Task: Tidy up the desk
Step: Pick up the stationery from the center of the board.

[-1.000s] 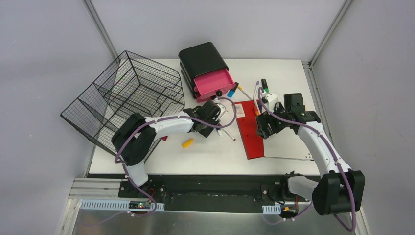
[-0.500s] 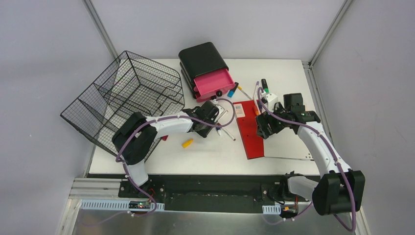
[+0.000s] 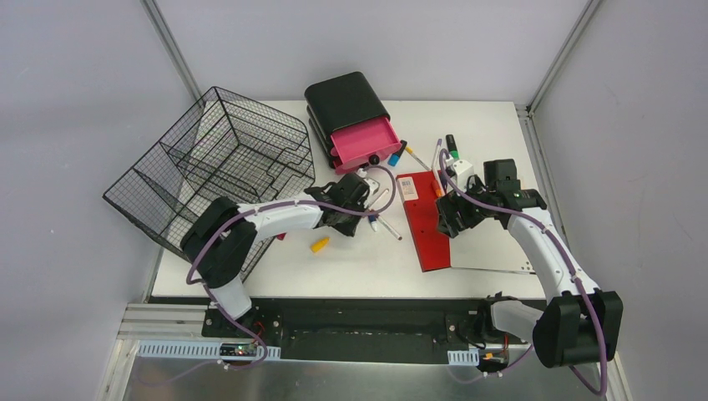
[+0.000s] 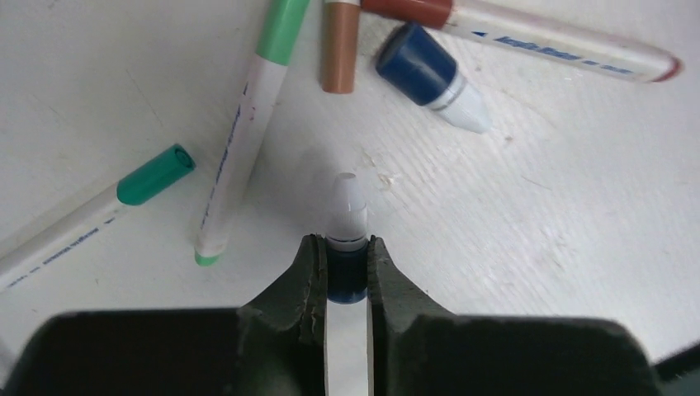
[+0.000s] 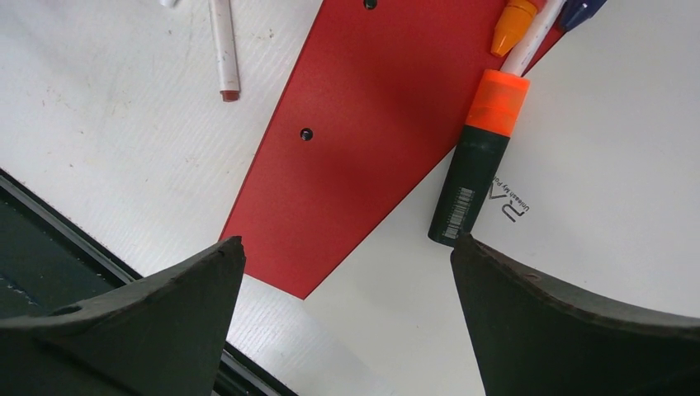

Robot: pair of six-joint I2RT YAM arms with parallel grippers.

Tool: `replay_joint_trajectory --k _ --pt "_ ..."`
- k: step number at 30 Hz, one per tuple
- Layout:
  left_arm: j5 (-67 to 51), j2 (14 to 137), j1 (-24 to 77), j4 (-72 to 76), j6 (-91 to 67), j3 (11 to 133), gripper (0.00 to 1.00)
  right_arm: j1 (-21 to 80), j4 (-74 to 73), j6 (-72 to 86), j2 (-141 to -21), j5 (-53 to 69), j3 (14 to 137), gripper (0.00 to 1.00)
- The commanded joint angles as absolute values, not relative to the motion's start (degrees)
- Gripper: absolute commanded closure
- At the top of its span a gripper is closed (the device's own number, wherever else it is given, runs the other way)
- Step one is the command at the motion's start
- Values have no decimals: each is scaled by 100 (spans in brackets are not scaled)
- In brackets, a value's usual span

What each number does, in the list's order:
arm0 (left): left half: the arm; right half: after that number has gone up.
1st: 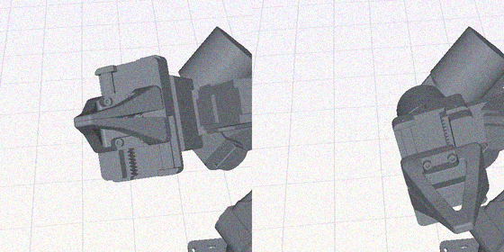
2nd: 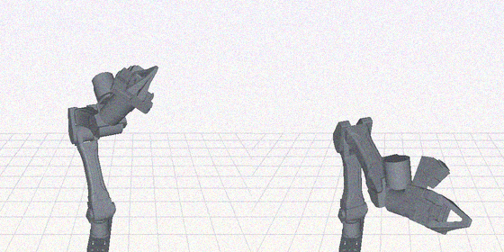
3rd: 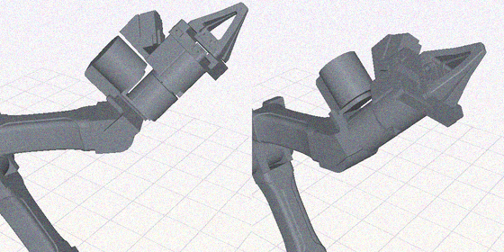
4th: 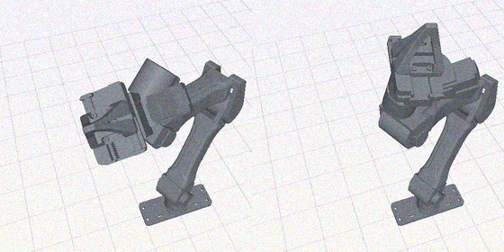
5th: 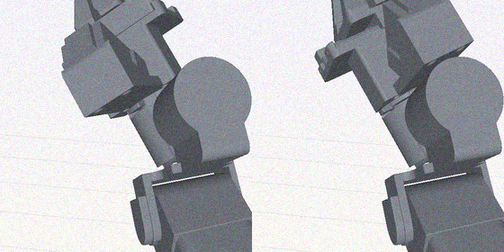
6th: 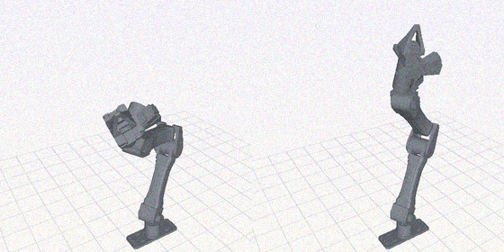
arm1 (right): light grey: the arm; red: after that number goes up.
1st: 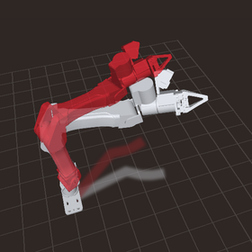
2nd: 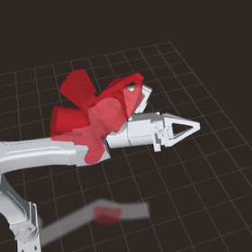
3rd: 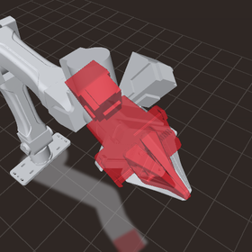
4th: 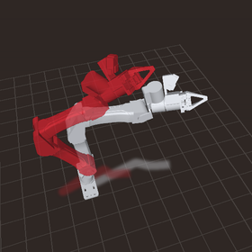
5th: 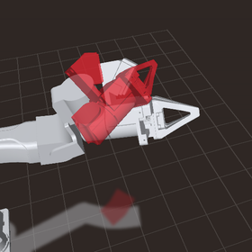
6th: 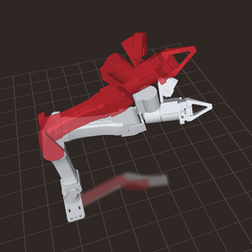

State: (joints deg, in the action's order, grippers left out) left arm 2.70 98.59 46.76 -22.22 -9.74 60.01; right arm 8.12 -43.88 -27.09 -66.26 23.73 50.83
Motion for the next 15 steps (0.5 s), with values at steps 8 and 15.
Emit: replay_joint_trajectory --k 8,15 --pt "-219 8245 4641 -1917 -1879 5651 100 826 -4416 -2799 -6135 2763 5274 0" --pt "270 6954 4640 -1509 -1954 5270 100 809 -4407 -2836 -5969 2793 5265 0"
